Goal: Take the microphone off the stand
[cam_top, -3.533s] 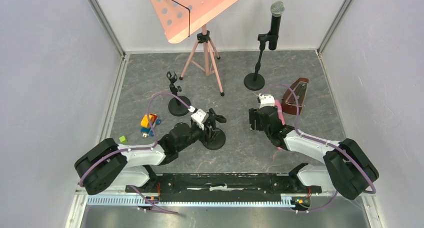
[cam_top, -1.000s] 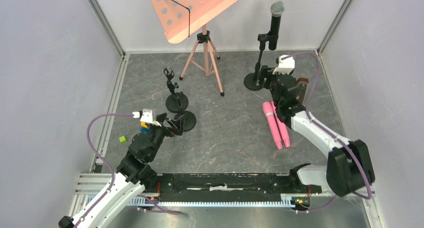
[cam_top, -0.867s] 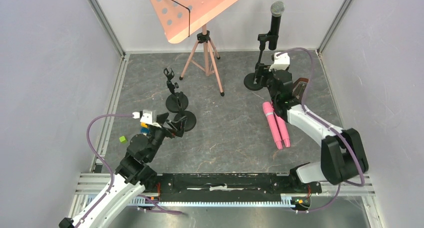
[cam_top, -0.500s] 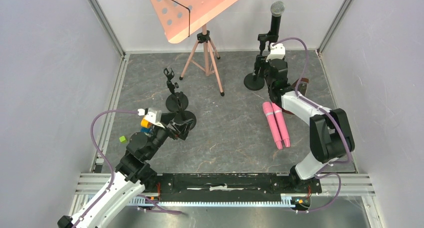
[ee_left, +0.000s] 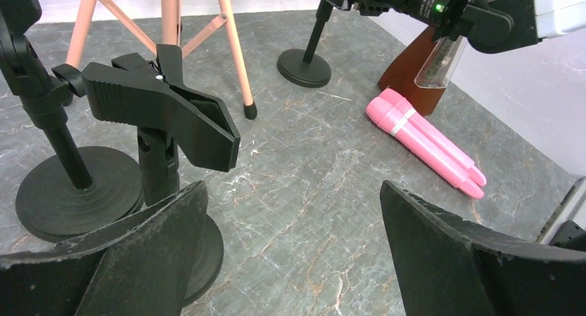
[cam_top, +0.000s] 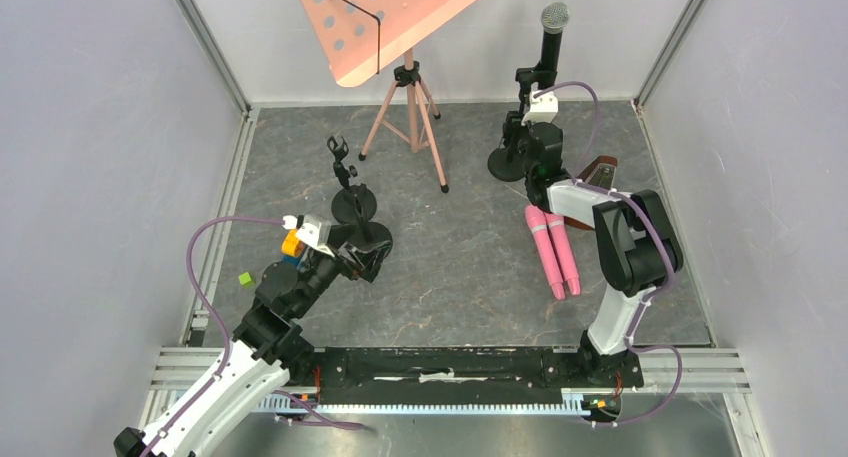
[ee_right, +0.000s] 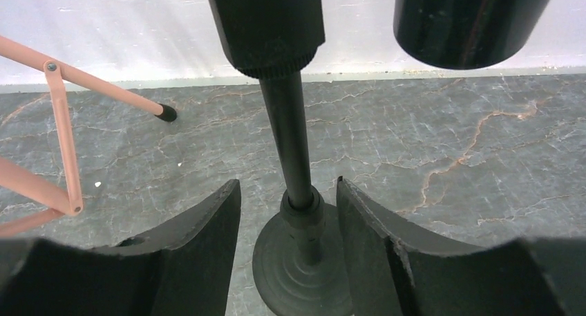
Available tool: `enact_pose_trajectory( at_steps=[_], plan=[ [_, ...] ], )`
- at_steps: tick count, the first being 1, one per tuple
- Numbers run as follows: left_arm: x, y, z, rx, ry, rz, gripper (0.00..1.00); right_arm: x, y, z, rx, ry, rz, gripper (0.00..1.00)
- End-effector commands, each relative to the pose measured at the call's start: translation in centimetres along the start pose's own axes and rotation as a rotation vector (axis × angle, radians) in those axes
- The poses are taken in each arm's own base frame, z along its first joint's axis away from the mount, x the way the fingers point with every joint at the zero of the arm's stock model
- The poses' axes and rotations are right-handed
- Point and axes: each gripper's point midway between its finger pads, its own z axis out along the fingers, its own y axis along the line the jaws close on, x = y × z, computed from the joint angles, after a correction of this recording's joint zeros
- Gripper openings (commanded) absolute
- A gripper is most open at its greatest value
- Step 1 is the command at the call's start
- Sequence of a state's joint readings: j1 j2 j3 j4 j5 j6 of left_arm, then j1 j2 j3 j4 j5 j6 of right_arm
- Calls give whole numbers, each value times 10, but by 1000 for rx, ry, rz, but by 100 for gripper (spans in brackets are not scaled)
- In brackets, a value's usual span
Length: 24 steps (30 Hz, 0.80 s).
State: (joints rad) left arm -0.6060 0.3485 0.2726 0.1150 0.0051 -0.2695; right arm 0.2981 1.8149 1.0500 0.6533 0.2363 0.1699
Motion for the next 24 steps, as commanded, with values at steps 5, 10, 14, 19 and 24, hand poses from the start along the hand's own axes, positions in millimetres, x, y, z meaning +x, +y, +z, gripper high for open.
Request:
enact_pose_trajectory(
  at_steps=[5, 10, 14, 19, 24],
  plan=[
    [-28, -5, 1, 17, -81, 55, 100, -15, 1, 18, 1, -112, -23, 46],
    [-25, -4, 2, 17, -70, 58, 100, -14, 8, 17, -41, -137, -35, 43],
    [-27, -6, 0, 24, -73, 59, 100, -14, 9, 19, -46, -139, -41, 34],
    [-28, -6, -2, 24, -77, 54, 100, -14, 12, 15, -70, -131, -20, 20],
    [-33, -10, -4, 38, -86, 42, 100, -19, 22, -2, -134, -144, 10, 16]
  ],
)
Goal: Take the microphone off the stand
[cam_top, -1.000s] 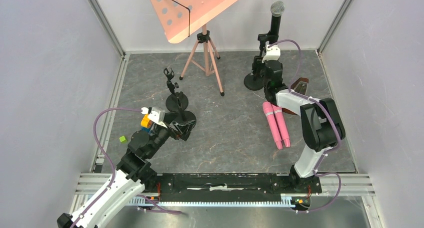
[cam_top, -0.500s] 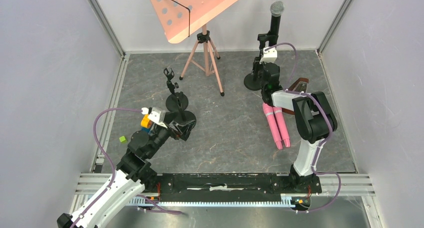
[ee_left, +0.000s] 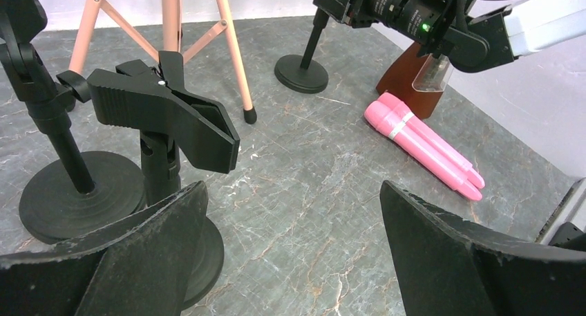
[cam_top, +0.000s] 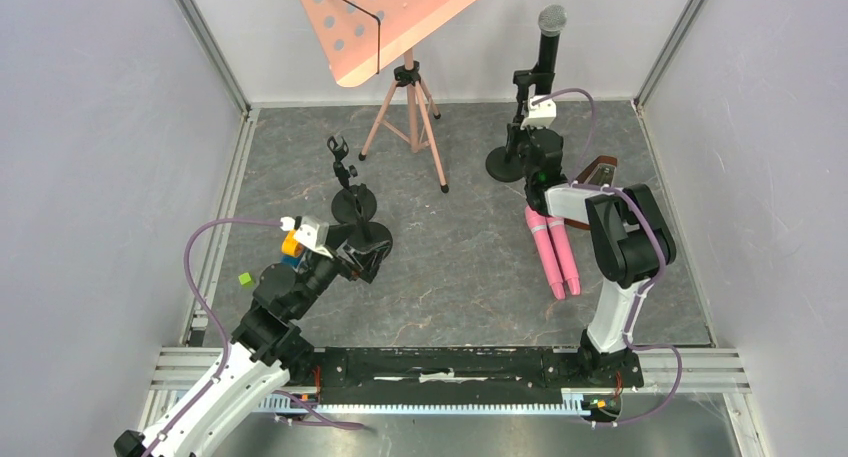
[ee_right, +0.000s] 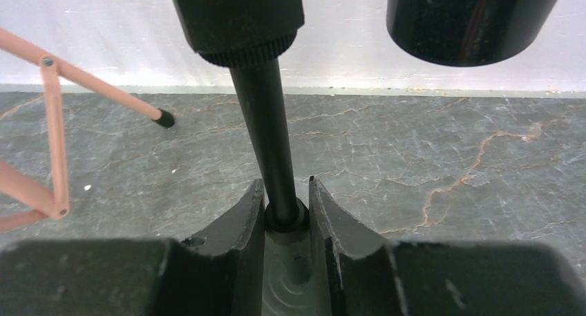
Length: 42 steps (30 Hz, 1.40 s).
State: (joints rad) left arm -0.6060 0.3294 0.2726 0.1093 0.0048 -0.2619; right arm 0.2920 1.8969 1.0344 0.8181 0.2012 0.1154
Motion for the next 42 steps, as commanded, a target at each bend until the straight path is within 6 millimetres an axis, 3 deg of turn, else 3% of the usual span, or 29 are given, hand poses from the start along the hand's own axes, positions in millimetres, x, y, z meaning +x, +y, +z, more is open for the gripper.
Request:
enact_pose_trajectory(
  at_steps=[1, 4, 9, 13, 16, 20, 27, 35, 42],
  plan=[
    [-29, -10, -2, 38, -71, 27, 100, -32, 24, -15, -127, -85, 50, 16],
    [-30, -15, -1, 58, -60, 17, 100, -33, 36, -23, -189, -61, 54, 14],
    [-32, -22, 2, 91, -40, -3, 100, -28, 49, -53, -234, -38, 78, 15],
    [-27, -17, 8, 46, -6, -56, 100, -14, 72, -92, -282, -10, 48, 18],
    [-18, -8, 11, -17, 64, -79, 100, -23, 84, -130, -325, -98, 50, 18],
    [-29, -17, 13, 18, 35, -114, 100, -11, 100, -167, -363, -60, 82, 18],
    [-40, -34, 16, 103, -15, -171, 100, -4, 149, -233, -531, -61, 176, 20],
    [-32, -54, 29, 208, 55, -178, 100, 0, 165, -273, -483, -37, 302, 21],
    [-31, -71, 34, 297, 82, -191, 100, 2, 195, -284, -528, -27, 233, 24]
  ],
)
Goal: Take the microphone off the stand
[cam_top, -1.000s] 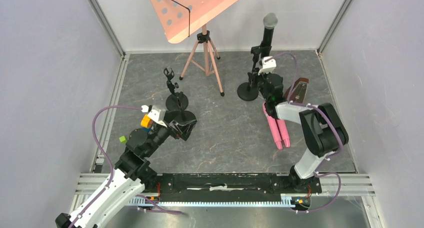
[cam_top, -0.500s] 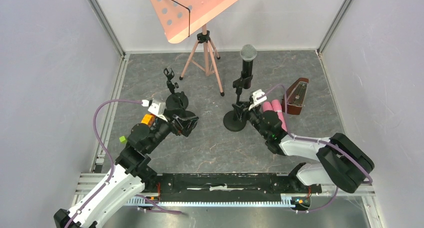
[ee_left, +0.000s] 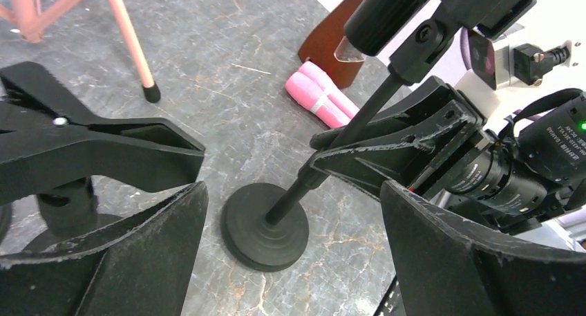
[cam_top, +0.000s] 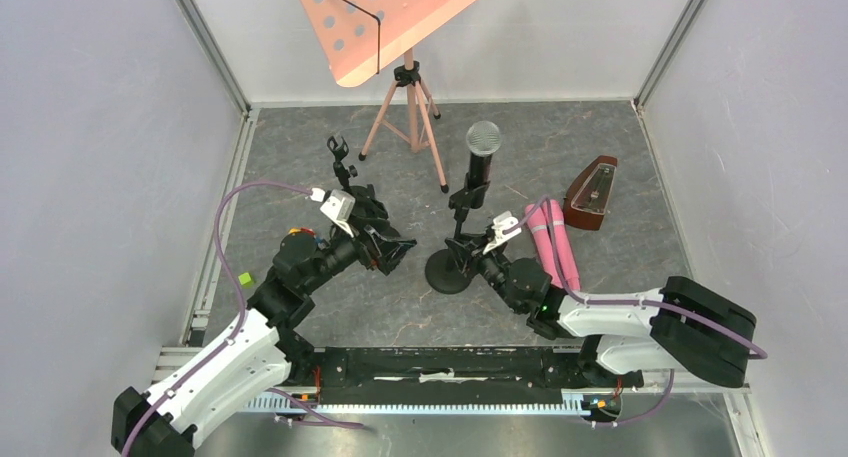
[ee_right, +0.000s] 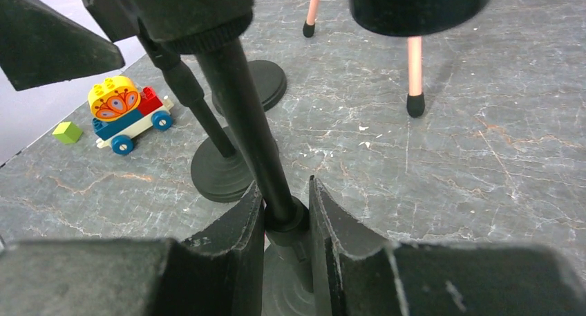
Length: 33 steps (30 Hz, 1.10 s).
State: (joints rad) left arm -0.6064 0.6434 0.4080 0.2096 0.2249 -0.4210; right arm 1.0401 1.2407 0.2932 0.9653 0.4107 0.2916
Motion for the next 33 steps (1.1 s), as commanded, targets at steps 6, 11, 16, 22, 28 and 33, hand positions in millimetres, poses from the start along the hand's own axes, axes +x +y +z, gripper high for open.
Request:
enact_pose_trajectory(
  at_steps=[6, 11, 16, 22, 28, 33],
  plan=[
    [-35, -35, -4, 131, -81, 6, 100, -18, 23, 3, -55, -62, 27, 32],
    [-51, -49, -9, 176, -110, 20, 100, -21, 41, -1, -170, -42, -60, 59],
    [-52, -53, -7, 194, -103, 19, 100, -32, 49, -14, -246, -59, -100, 81],
    [-52, -58, -5, 222, -98, 23, 100, -34, 47, -26, -276, -43, -175, 84],
    [-31, -55, 12, 200, 7, 59, 99, -12, 21, -32, -234, 80, -299, 84],
    [-9, -68, 29, 135, 84, 176, 93, -1, -29, -41, -154, 115, -239, 82]
  ],
)
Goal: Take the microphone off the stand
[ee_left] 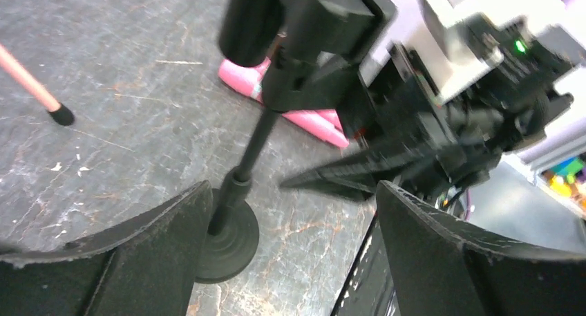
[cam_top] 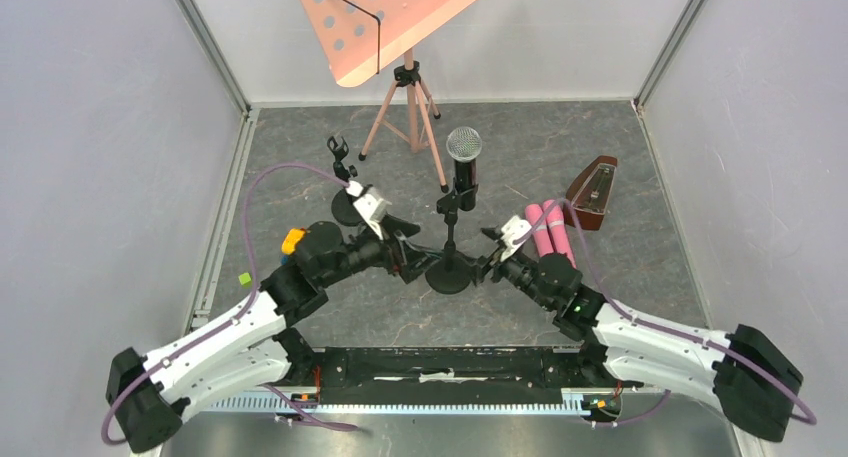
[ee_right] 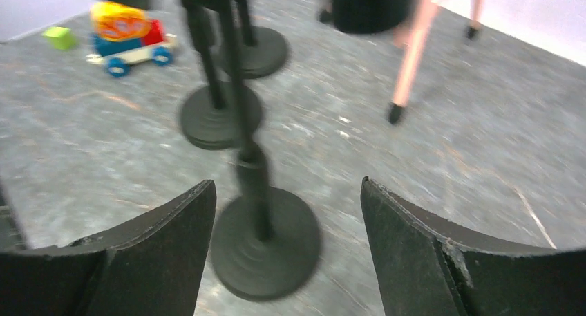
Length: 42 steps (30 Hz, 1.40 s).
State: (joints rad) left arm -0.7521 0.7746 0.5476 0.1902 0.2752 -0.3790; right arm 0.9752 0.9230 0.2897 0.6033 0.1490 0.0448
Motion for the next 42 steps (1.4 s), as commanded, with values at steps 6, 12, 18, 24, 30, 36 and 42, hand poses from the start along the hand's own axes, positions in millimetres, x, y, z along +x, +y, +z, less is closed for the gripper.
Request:
enact_pose_trajectory(
  at_steps=[6, 12, 18, 24, 30, 36, 42],
  plan=[
    [-5, -1, 32, -159, -12, 189, 98, 32, -47, -29, 52, 24, 80, 82],
    [0, 15, 51, -233, -9, 213, 85, 38, -57, -30, 102, 46, 93, 80],
    [-2, 20, 66, -246, -50, 227, 83, 32, -60, -33, 122, 0, 105, 77],
    [-8, 6, 78, -165, -107, 235, 76, 40, -62, -31, 134, 41, 109, 75],
    [-6, -2, 84, -104, -125, 267, 63, 49, -62, -27, 133, 86, 111, 75],
    [7, 2, 84, -95, -101, 294, 40, 47, -54, -22, 87, 82, 129, 75],
    [24, -13, 77, 16, -46, 343, 12, 36, -31, -17, -39, 30, 165, 74]
  ],
)
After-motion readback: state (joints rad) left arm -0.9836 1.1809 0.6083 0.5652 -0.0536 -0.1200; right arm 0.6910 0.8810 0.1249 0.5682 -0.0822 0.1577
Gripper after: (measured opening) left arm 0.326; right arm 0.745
